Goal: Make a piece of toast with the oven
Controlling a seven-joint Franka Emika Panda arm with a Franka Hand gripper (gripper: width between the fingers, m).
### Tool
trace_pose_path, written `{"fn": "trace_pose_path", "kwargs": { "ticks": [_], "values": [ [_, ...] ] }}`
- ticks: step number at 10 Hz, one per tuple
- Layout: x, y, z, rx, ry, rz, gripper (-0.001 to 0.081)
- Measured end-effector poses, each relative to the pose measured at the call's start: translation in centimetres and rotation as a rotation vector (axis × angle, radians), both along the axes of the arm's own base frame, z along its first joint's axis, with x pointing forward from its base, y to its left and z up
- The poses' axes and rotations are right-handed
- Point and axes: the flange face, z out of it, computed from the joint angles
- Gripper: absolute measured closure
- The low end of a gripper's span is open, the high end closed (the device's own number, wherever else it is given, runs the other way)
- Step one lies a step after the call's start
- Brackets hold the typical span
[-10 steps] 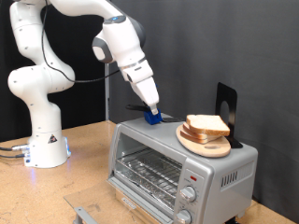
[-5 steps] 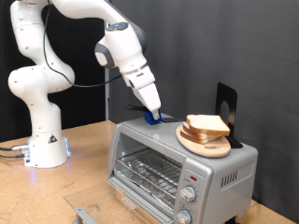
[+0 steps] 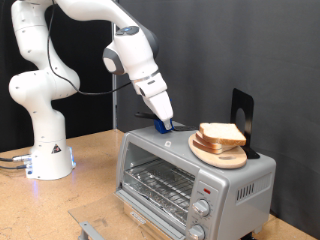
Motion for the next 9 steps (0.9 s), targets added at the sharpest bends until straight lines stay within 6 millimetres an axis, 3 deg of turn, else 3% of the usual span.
{"fn": "trace_pose_path", "kwargs": {
  "ticks": [1, 2, 3, 4, 5, 9],
  "values": [
    [-0.01, -0.01, -0.02, 0.0, 0.0, 0.0, 0.0109],
    [-0.02, -0.01, -0.03, 0.0, 0.001, 0.0, 0.0109],
    [-0.02, -0.01, -0.03, 0.0, 0.001, 0.0, 0.0244],
    [-0.02, -0.02, -0.04, 0.0, 0.001, 0.0, 0.0244],
    [-0.02, -0.02, -0.04, 0.0, 0.001, 0.0, 0.0324],
    [0.02, -0.13, 0.36, 0.011, -0.002, -0.02, 0.0324]
  ]
}}
